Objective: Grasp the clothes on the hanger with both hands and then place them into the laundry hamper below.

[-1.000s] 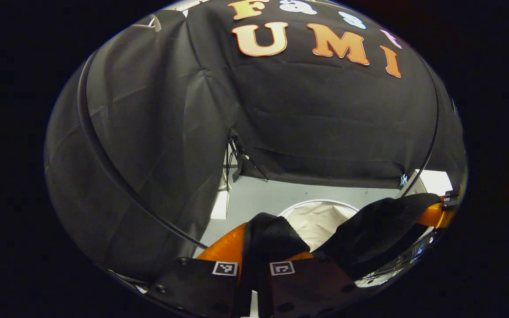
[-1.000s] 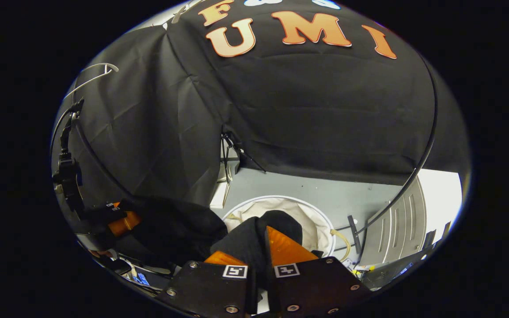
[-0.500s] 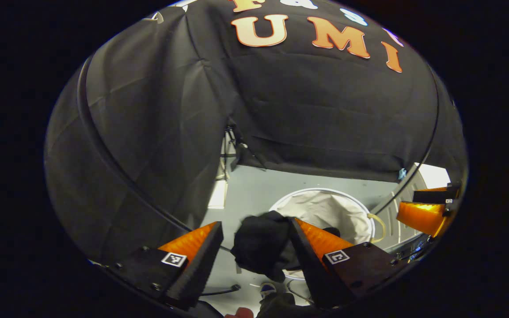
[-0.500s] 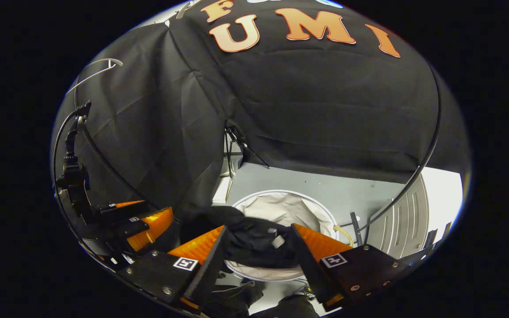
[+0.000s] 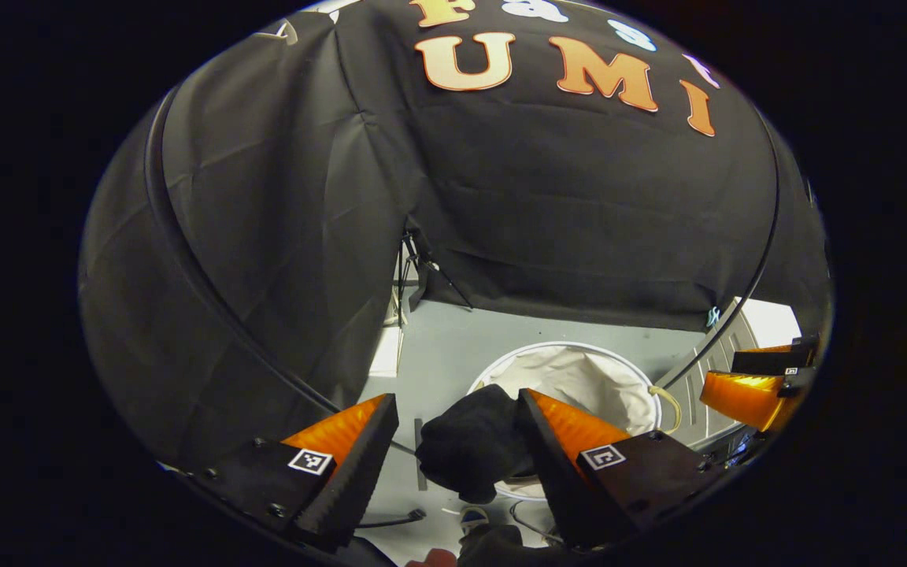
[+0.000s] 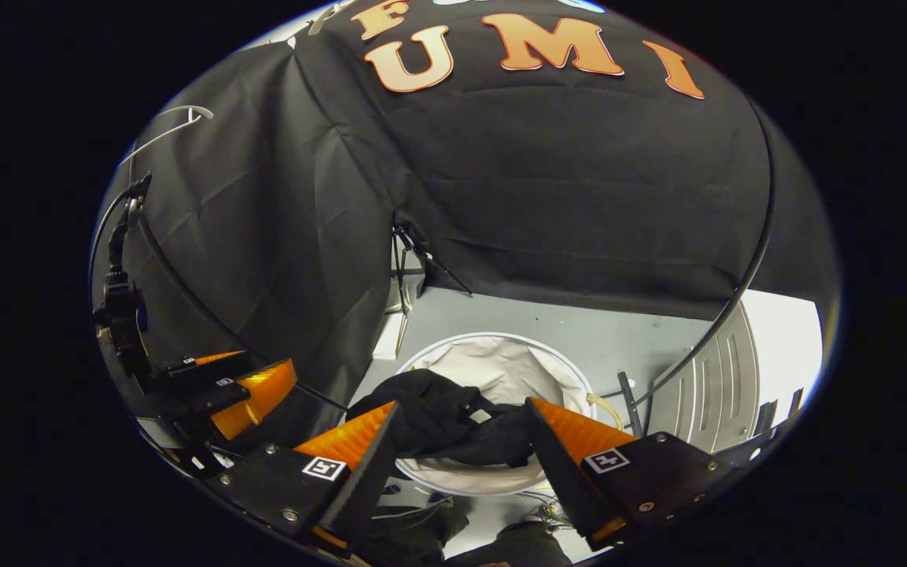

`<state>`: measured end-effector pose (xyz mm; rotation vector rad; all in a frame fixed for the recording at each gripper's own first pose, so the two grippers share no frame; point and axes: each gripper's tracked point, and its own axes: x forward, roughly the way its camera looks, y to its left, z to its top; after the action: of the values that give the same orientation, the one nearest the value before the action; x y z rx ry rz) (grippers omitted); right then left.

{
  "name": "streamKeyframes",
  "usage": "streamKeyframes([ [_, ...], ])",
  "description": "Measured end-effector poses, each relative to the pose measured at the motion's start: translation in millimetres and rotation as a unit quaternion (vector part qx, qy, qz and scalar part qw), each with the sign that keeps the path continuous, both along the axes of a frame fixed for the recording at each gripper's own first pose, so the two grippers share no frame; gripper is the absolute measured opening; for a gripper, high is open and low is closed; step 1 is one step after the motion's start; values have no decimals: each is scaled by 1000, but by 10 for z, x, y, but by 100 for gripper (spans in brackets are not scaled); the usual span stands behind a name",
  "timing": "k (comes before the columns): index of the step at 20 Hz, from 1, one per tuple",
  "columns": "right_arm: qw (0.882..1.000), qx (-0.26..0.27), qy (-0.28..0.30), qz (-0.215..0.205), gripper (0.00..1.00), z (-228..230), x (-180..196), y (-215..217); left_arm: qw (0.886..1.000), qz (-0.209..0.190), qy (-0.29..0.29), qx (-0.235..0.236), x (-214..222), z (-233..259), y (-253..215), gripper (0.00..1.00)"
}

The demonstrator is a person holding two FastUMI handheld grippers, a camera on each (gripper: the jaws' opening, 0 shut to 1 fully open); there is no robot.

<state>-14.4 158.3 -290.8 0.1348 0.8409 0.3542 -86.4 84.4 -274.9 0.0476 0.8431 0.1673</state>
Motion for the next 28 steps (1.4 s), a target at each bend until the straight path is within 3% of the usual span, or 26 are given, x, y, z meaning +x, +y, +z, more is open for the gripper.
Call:
streamKeyframes([
  [8,998,4,-62,-19,94,504,52,-157,998,0,-70,-5,169,544,-70,98],
  [15,990,21,-133,-44,94,1207,71,-284,985,0,-174,-19,457,1404,-198,98],
  [22,968,27,-236,-76,94,2192,143,-630,970,-8,-237,-44,667,1978,-414,98],
  [28,948,9,-302,-96,94,2687,202,-946,960,-13,-278,-31,692,2349,-546,96],
])
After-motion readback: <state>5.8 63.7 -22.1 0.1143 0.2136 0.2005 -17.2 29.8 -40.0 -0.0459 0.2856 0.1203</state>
